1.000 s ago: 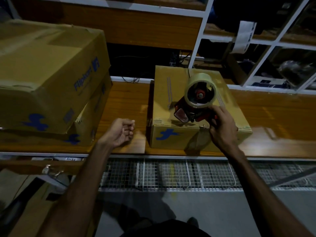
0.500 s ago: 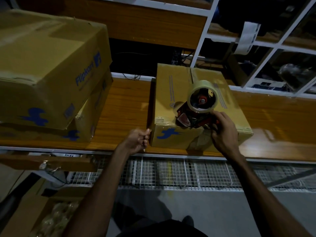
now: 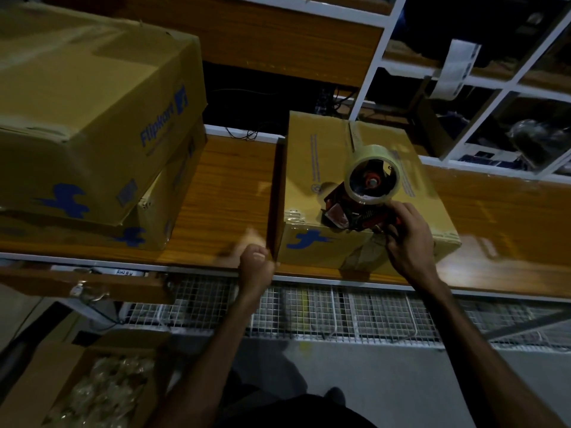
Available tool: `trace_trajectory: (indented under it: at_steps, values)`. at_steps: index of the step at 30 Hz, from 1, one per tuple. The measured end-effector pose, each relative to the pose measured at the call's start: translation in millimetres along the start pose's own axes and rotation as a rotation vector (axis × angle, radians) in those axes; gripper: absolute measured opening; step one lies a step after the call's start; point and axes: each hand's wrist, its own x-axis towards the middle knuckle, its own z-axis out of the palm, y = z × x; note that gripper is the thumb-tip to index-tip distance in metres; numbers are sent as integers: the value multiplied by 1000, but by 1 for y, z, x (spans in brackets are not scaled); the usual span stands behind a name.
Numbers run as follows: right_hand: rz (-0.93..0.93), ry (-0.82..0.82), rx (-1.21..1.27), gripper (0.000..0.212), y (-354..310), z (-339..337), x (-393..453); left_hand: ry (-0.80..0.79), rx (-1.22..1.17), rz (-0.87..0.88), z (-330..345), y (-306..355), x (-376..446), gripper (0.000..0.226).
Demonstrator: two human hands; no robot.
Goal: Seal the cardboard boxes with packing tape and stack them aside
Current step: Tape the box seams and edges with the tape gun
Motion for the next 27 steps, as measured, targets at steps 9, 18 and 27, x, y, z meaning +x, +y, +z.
trace_trajectory:
  at_steps: [9,18,27]
  values:
    - [-12,-60,47,57,1,-6,1,78,422,1126,11,53,-8,48]
    - [-55,-89,-3,66,2,-11,6,44,310,1115,8,55,2,35]
    - [55,-58,227,52,127,-78,-10,113,321,970,9,67,-16,34]
